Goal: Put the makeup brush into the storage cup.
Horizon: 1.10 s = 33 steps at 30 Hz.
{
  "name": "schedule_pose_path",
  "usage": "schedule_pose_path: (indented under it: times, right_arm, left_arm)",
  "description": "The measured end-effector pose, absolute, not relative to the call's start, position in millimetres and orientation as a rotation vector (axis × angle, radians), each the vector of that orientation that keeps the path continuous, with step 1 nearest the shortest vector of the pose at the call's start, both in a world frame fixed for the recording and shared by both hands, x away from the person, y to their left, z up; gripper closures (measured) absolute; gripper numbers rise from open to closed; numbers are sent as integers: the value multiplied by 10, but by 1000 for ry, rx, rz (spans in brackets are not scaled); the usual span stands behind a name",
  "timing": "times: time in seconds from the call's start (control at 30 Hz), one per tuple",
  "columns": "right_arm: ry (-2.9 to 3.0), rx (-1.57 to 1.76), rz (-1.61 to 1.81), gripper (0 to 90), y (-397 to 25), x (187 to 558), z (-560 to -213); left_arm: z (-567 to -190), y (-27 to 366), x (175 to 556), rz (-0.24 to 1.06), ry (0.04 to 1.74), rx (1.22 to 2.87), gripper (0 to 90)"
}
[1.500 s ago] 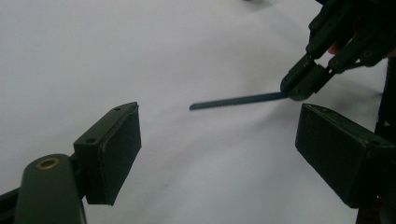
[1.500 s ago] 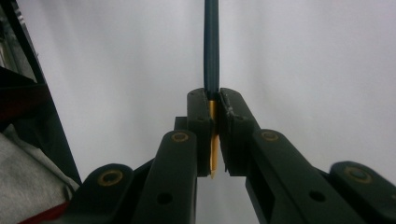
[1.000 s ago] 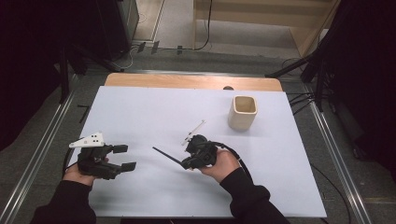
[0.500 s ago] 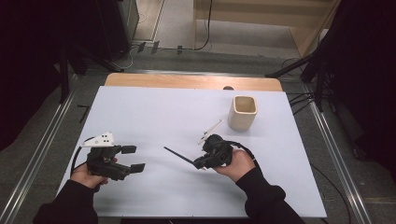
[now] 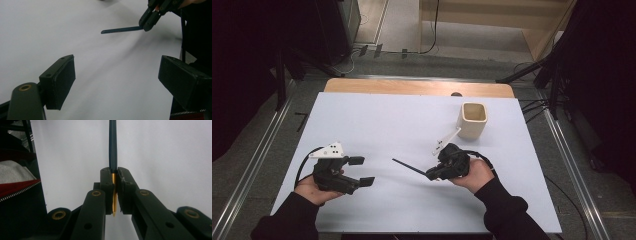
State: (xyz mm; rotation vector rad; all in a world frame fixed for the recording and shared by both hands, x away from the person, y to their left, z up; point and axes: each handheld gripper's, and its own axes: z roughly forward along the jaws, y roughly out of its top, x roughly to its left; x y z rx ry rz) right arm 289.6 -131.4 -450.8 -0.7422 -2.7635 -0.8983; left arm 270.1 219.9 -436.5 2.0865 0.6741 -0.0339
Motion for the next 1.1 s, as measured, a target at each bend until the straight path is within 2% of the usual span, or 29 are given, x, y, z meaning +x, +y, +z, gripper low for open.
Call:
schedule_pose_path:
  times: [0.5,0.9,1.1]
  right_arm:
    - [-2796,-575,-865,850,-1407,2895,-4493]
    - [-2785,-413,-869,851,-1326,2860,-4502]
    - [-2799,-390,-848,850,-1321,2897,-4487]
  left_arm:
    - [-4293,1952,2796,-105,601,2169,167]
    - [-4283,1757,2915,-180,557,2195,168]
    - [-4304,1688,2940,-170,522,2207,210]
